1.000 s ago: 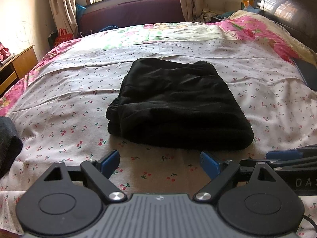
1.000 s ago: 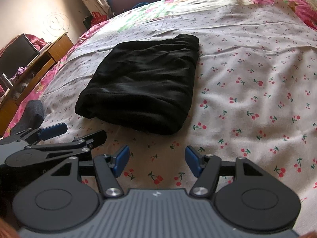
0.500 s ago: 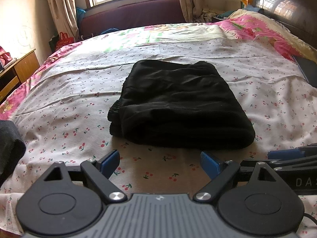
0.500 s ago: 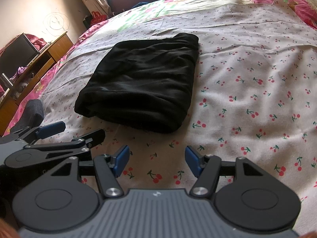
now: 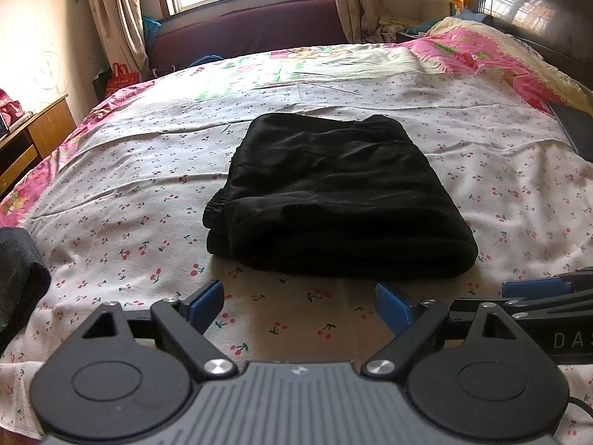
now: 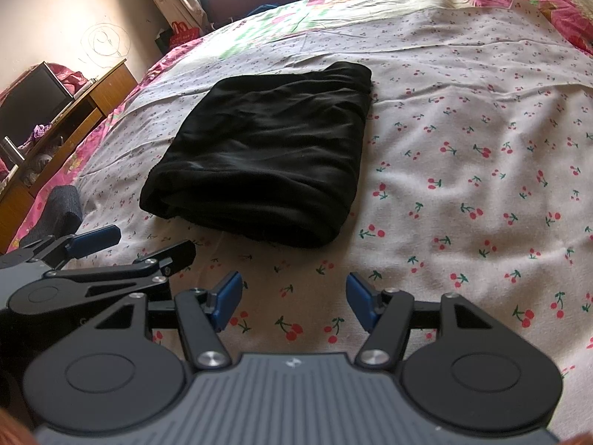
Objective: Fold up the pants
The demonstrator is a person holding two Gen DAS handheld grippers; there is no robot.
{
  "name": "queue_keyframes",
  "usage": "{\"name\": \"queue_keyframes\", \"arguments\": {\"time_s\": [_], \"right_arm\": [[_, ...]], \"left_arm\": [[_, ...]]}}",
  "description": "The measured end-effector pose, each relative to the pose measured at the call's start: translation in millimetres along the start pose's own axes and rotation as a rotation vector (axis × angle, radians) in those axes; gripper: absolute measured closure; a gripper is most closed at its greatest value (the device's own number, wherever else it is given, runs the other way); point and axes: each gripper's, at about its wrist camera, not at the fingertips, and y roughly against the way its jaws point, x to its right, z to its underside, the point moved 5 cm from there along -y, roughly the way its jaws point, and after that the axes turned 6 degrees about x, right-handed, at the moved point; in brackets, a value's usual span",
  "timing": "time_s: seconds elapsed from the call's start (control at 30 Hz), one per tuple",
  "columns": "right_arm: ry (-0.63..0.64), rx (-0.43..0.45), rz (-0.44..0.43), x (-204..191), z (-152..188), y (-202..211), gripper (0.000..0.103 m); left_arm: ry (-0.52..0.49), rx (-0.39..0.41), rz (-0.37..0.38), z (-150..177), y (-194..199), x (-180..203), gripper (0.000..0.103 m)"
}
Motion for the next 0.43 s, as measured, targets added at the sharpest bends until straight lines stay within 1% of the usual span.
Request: {"name": "queue_keyframes", "arguments": {"time_s": [0.43], "right_arm": [[-0.002, -0.002, -0.002, 0.7, 2.5, -0.6, 0.04]], "left_arm": [[-0.01, -0.003, -0.005, 1.4, 0.2, -1.6, 0.002]]}}
